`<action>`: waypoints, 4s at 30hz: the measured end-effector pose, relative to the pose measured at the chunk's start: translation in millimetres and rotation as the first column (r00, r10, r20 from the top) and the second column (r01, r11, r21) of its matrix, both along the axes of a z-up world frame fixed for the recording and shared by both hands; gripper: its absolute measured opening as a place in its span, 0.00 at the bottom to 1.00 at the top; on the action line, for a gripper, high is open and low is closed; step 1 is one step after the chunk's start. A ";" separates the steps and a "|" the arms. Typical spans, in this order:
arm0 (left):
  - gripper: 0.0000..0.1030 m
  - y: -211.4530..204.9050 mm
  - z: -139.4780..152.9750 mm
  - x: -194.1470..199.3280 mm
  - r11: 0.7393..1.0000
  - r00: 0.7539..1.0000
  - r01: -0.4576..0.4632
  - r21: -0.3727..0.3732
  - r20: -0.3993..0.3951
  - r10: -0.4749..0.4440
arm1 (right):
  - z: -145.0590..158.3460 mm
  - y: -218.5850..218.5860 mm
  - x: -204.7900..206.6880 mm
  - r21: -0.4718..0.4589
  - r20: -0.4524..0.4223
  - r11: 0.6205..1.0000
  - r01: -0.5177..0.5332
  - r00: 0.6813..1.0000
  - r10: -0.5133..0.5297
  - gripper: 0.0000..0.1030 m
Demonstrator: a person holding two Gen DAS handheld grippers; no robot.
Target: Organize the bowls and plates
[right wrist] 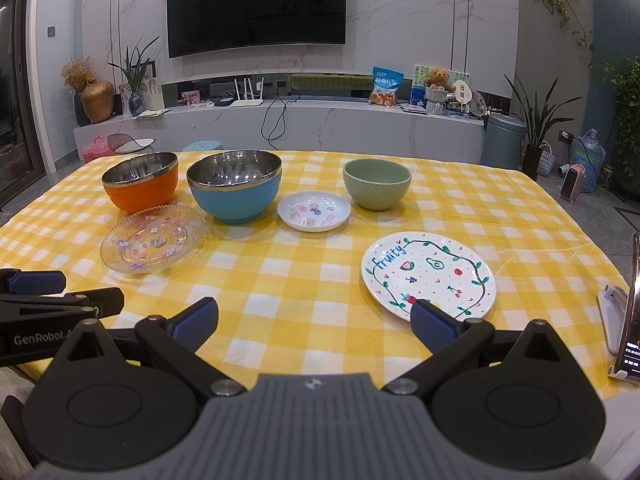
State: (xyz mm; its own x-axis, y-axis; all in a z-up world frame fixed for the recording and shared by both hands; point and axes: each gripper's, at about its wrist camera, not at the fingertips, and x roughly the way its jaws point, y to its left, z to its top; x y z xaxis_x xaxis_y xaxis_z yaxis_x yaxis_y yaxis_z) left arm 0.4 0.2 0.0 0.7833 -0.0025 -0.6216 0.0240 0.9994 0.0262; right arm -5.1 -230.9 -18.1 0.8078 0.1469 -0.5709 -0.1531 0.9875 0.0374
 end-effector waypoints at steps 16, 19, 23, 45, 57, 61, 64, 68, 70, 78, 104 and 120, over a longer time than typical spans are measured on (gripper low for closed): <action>0.64 -14.8 -1.4 10.6 0.998 0.997 0.068 0.001 -0.041 -0.068 | 0.4 -12.4 25.7 0.049 -0.146 0.999 0.002 0.989 0.005 0.91; 0.61 -23.2 1.3 21.0 0.996 0.994 0.091 -0.014 -0.057 -0.092 | 0.9 -22.1 46.7 0.063 -0.212 0.998 0.025 0.977 -0.011 0.83; 0.58 -37.9 8.0 43.4 0.989 0.988 0.130 -0.071 -0.073 -0.135 | 0.5 -40.8 80.1 -0.005 -0.241 0.996 0.087 0.967 -0.086 0.69; 0.42 -122.4 -29.2 155.7 0.896 0.955 0.191 -0.401 -0.134 -0.263 | -40.4 -181.0 149.0 0.205 -0.308 0.865 0.459 0.869 -0.388 0.33; 0.35 -125.8 -48.7 165.3 0.891 0.950 0.164 -0.423 -0.176 -0.258 | -53.1 -183.6 155.4 0.222 -0.358 0.861 0.458 0.859 -0.365 0.24; 0.35 -127.6 -54.8 166.9 0.882 0.947 0.154 -0.445 -0.189 -0.261 | -57.4 -181.9 157.6 0.236 -0.383 0.862 0.449 0.858 -0.342 0.24; 0.31 -128.0 -56.6 167.2 0.883 0.944 0.156 -0.442 -0.196 -0.265 | -59.3 -180.6 158.9 0.236 -0.389 0.864 0.445 0.858 -0.336 0.22; 0.22 -128.7 -58.3 167.2 0.888 0.943 0.153 -0.434 -0.205 -0.263 | -61.3 -180.7 158.8 0.262 -0.397 0.860 0.439 0.861 -0.318 0.13; 0.17 -128.9 -58.7 166.1 0.894 0.944 0.155 -0.420 -0.205 -0.260 | -61.0 -179.1 158.5 0.254 -0.395 0.863 0.436 0.862 -0.319 0.13; 0.12 -125.7 -56.0 165.1 0.900 0.949 0.156 -0.408 -0.190 -0.251 | -59.2 -178.4 155.3 0.268 -0.384 0.863 0.427 0.869 -0.311 0.10; 0.12 -13.0 -12.2 75.5 0.922 0.987 -0.029 -0.385 -0.157 -0.035 | -25.5 -91.8 94.5 0.443 -0.369 0.877 0.184 0.929 -0.008 0.05; 0.12 67.2 -18.9 47.5 0.903 0.962 -0.221 -0.369 -0.233 0.141 | -36.3 1.6 77.7 0.435 -0.361 0.900 0.005 0.917 0.169 0.06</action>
